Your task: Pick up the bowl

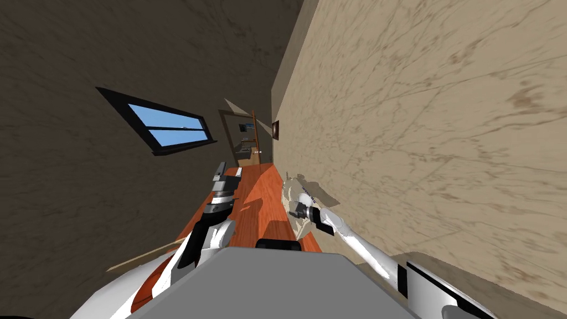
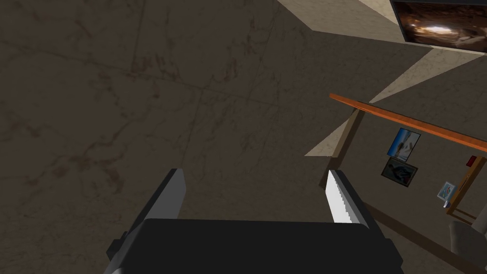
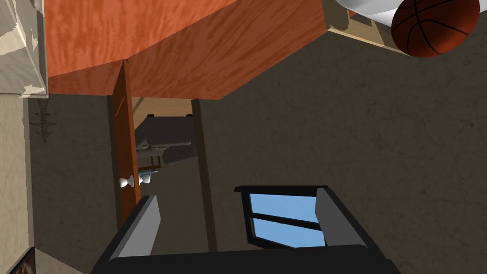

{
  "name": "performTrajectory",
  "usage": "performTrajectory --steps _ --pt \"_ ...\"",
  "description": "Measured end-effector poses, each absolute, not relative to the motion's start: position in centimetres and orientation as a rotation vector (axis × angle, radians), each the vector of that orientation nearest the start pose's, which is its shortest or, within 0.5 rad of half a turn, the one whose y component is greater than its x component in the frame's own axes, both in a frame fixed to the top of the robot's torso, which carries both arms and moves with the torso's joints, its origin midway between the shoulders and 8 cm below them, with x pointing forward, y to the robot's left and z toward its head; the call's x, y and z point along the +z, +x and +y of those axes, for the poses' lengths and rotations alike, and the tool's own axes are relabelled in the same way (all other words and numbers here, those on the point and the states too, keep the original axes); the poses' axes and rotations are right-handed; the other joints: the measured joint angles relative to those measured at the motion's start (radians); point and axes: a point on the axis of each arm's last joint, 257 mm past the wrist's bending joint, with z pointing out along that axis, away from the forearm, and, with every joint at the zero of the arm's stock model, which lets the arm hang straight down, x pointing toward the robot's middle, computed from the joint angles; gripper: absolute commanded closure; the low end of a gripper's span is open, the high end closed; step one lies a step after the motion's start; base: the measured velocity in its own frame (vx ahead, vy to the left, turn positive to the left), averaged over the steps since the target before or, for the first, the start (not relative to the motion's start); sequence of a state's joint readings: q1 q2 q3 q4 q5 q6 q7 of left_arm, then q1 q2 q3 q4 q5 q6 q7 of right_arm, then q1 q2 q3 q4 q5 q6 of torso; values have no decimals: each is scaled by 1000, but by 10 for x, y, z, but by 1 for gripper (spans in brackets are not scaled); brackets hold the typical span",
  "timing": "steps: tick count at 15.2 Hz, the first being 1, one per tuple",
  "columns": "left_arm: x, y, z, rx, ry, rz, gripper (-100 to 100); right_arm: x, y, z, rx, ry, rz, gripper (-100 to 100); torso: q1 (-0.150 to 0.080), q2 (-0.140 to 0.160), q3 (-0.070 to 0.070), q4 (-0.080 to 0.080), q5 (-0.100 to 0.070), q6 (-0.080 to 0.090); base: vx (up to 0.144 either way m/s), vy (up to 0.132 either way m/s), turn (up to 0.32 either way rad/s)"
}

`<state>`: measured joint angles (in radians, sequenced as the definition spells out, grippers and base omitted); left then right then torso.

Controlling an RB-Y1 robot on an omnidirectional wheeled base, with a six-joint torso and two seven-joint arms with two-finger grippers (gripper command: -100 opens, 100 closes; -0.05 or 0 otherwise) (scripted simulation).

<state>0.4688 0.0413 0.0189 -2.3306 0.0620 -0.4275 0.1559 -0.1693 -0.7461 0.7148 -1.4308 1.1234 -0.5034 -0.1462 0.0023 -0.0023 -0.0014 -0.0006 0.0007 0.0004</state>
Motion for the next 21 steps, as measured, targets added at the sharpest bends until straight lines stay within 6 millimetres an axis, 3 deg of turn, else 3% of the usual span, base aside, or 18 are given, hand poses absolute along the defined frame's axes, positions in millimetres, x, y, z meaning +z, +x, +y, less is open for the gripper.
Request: performTrajectory --steps 9,13,21 --pt "44 346 284 -1484 -717 561 0 -443 383 -170 485 -1210 2047 -100 -1 1 0 0 0 0 13 27 -42" --pt "44 346 284 -1484 -717 561 0 -453 380 -185 433 -1269 2065 -100 2 0 0 0 0 0 33 65 58" --pt "44 346 284 -1484 -717 561 0 -487 380 -262 217 -1480 2153 -100 1 -3 -2 -1 0 0 86 61 23"
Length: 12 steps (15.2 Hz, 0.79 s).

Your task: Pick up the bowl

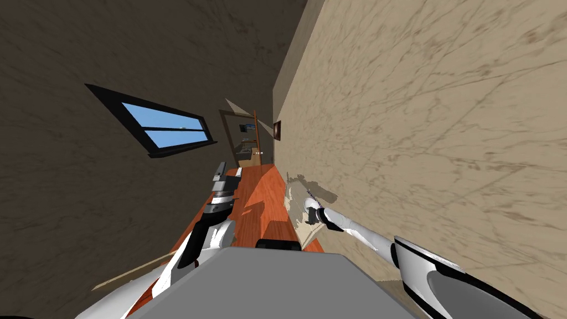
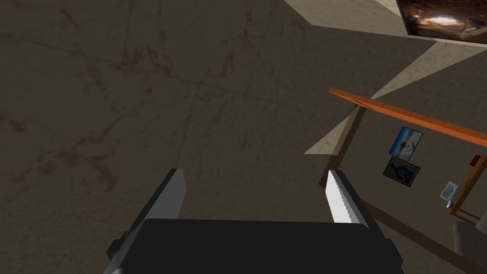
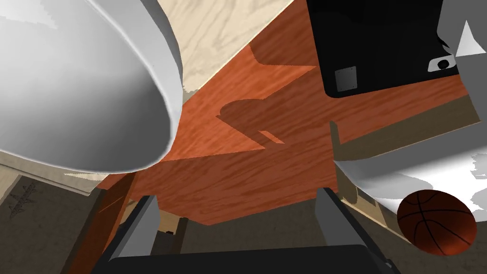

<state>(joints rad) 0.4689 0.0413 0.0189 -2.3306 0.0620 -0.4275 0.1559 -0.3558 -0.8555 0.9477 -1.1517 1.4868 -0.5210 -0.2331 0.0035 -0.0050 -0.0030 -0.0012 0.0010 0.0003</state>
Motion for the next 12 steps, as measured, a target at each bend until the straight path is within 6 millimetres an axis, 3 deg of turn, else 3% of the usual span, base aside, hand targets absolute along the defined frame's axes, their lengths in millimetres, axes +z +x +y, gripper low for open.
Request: performTrajectory --steps 6,12 --pt "44 346 284 -1484 -717 561 0 -509 372 -315 69 -1628 2200 -100 -1 2 1 1 0 0 33 44 -4" --pt "44 346 284 -1484 -717 561 0 -517 364 -370 -77 -1768 2246 -100 -2 4 2 1 -1 0 24 27 35"
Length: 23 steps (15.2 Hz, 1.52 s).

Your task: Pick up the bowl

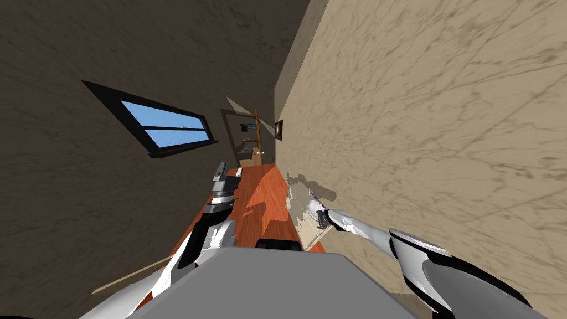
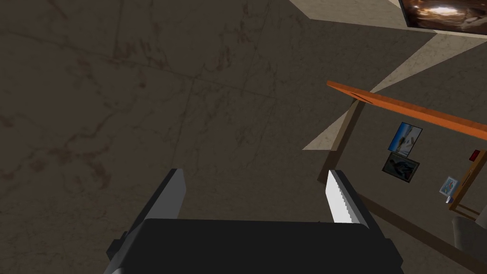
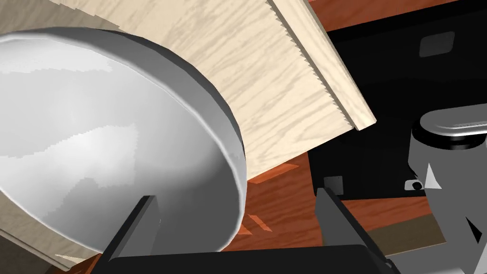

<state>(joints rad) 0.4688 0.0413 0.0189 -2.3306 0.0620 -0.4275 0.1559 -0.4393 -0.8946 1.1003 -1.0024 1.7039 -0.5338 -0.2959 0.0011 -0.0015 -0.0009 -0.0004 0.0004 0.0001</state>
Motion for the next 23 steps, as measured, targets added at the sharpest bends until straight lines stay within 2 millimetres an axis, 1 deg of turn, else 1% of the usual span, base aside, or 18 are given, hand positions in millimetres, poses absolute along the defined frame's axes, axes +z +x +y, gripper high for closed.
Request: performTrajectory --steps 3,4,5,7,8,9,11,13,15,16,18,19,20,22,23 --pt "44 346 284 -1484 -717 561 0 -522 359 -393 -131 -1830 2259 -100 0 0 0 0 0 0 13 10 20" --pt "44 346 284 -1484 -717 561 0 -523 358 -394 -135 -1833 2261 -100 -1 1 0 0 0 0 62 52 290" --pt "44 346 284 -1484 -717 561 0 -529 348 -391 -112 -1833 2270 -100 1 -1 -1 0 0 -1 103 70 299" --pt "44 346 284 -1484 -717 561 0 -540 330 -387 -66 -1833 2287 -100 3 -4 -2 -1 0 0 77 39 26" --pt "44 346 284 -1484 -717 561 0 -542 325 -388 -57 -1828 2290 -100 2 -3 -2 -1 0 0 24 19 -47" --pt "44 346 284 -1484 -717 561 0 -542 327 -388 -59 -1825 2282 -100 1 -2 -1 0 0 0 5 9 -23" --pt "44 346 284 -1484 -717 561 0 -537 338 -389 -75 -1815 2258 -100 0 1 0 0 0 0 26 23 122" --pt "44 346 284 -1484 -717 561 0 -548 321 -382 -33 -1818 2264 -100 3 -3 -2 -1 0 -1 97 60 201" --pt "44 346 284 -1484 -717 561 0 -554 307 -385 -10 -1811 2274 -100 2 -3 -2 -1 0 0 38 19 -19" --pt "44 346 284 -1484 -717 561 0 -554 306 -387 -12 -1811 2268 -100 1 -1 -1 -1 0 0 -4 1 -18" --pt "44 346 284 -1484 -717 561 0 -547 316 -392 -33 -1792 2251 -100 -1 1 0 0 -1 0 -12 -5 2" --pt "44 346 284 -1484 -717 561 0 -544 320 -393 -42 -1782 2246 -100 -1 2 1 0 -1 0 48 25 258" --pt "44 346 284 -1484 -717 561 0 -549 312 -390 -21 -1772 2257 -100 0 0 0 0 -1 -1 94 43 258" --pt "44 346 284 -1484 -717 561 0 -558 292 -396 4 -1760 2280 -100 1 -6 -5 -5 -8 -4 75 38 48" --pt "44 346 284 -1484 -717 561 0 -559 288 -398 8 -1761 2277 -100 1 -7 -6 -6 -9 -5 31 27 -22"
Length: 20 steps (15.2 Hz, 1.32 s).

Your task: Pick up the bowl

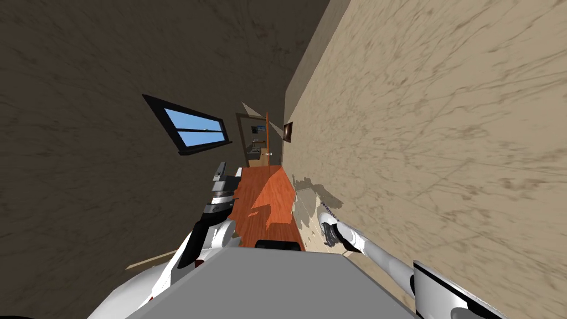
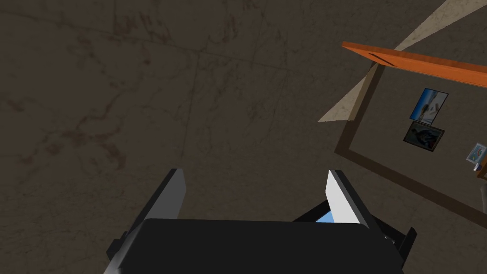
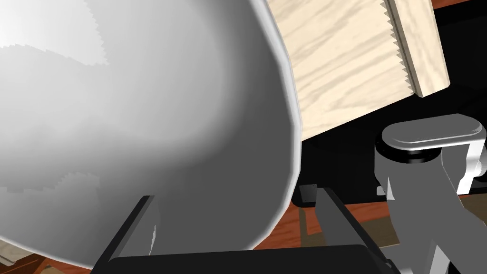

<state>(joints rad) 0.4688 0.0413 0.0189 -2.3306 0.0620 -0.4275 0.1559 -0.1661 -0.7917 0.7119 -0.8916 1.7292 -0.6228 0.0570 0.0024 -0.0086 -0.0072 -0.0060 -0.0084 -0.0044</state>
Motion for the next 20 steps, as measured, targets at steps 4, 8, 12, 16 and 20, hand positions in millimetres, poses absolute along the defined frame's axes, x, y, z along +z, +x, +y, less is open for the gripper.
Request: performTrajectory --steps 4,8,12,16,20 --pt "44 346 284 -1484 -717 561 0 -558 287 -399 5 -1719 2276 -100 -1 0 0 0 -3 -3 39 22 112" --pt "44 346 284 -1484 -717 561 0 -567 258 -408 37 -1695 2300 -100 -2 -7 -6 -5 -9 -5 47 25 34" --pt "44 346 284 -1484 -717 561 0 -567 258 -413 19 -1661 2296 -100 -3 -6 -5 -4 -10 -6 40 21 127" --pt "44 346 284 -1484 -717 561 0 -573 224 -423 46 -1628 2331 -100 -5 -9 -8 -7 -13 -6 47 24 17" --pt "44 346 284 -1484 -717 561 0 -575 205 -436 41 -1599 2344 -100 -7 -12 -10 -8 -18 -7 65 22 159"
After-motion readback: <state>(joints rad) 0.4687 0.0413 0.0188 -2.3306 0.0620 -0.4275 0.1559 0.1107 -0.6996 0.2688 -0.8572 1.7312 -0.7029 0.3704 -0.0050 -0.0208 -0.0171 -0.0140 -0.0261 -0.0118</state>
